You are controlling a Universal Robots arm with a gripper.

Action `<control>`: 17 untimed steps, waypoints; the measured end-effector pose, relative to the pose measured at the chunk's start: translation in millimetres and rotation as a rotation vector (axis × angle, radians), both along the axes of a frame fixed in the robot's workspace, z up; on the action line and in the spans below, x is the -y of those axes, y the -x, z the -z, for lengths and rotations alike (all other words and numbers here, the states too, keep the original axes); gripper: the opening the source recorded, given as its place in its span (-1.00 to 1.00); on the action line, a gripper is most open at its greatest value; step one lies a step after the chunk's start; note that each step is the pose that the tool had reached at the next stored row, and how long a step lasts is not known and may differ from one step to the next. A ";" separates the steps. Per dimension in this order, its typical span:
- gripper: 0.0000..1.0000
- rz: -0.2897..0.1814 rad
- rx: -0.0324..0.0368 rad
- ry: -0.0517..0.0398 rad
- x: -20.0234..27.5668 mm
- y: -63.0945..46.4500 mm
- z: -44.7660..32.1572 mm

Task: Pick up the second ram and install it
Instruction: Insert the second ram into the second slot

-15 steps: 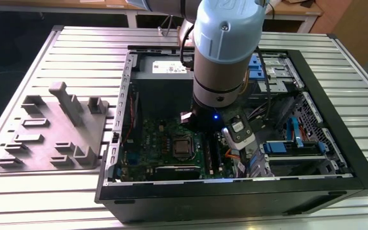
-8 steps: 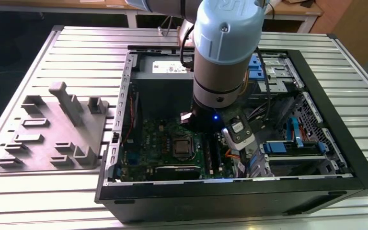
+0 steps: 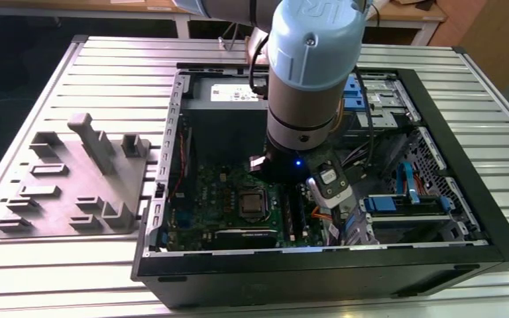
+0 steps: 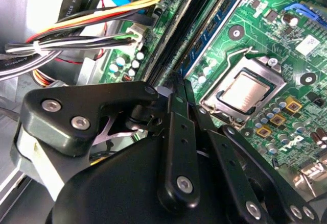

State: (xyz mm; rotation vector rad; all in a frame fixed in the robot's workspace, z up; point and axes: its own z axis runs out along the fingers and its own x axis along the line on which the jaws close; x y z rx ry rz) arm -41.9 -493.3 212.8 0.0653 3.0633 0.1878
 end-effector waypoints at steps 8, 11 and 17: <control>-0.82 0.000 0.0002 -0.0010 -0.1 0.0 0.7; -0.69 0.000 0.0003 -0.0008 -0.1 0.0 0.8; -0.69 0.000 0.0001 -0.0002 0.0 0.0 -7.2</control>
